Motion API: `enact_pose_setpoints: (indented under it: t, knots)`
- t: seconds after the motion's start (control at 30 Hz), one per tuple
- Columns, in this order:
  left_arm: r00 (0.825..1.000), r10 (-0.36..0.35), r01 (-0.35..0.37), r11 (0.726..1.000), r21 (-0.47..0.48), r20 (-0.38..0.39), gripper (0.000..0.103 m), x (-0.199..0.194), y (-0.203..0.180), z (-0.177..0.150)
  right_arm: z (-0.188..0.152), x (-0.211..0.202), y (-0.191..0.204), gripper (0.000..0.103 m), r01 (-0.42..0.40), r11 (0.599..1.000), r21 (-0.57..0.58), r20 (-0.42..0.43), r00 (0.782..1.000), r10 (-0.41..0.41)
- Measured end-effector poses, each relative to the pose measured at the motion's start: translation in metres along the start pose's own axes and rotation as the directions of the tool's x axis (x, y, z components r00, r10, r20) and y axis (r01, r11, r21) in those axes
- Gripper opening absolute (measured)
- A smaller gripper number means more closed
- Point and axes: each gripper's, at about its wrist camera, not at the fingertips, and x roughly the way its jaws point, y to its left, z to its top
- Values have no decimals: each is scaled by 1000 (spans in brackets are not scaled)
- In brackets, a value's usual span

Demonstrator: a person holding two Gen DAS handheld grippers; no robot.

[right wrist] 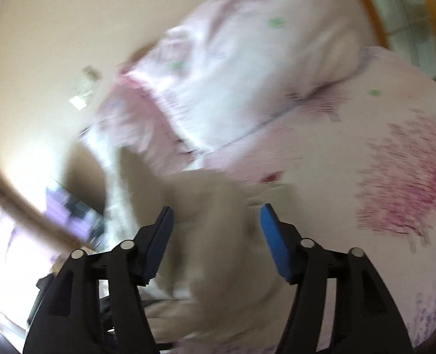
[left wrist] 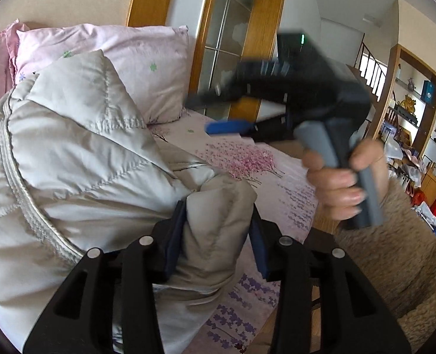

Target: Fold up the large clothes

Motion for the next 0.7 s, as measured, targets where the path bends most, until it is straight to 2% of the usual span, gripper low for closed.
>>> enact_pose_setpoints:
  t: [0.1, 0.27, 0.5, 0.57, 0.63, 0.7]
  knots:
    - [1000, 10, -9, 1000, 17, -13, 43, 7, -6, -3, 1, 15, 18, 69, -69, 997, -36, -80, 995, 66]
    - [999, 29, -27, 998, 58, -38, 46, 22, -15, -8, 4, 50, 32, 69, -69, 995, -69, -217, 975, 52]
    - [998, 19, -14, 997, 71, -64, 47, 35, -16, -10, -8, 70, 28, 68, -132, 990, -51, -320, 941, 109]
    - [997, 18, -14, 998, 67, -73, 47, 40, -16, -12, -13, 73, 27, 57, -126, 990, -56, -323, 941, 102]
    - [997, 33, -27, 997, 78, -76, 47, 43, -19, -13, -16, 75, 23, 33, -118, 991, -60, -317, 944, 93]
    - [996, 53, -45, 994, 99, -77, 48, 42, -23, -13, -17, 75, 18, 24, -117, 992, -44, -305, 947, 98]
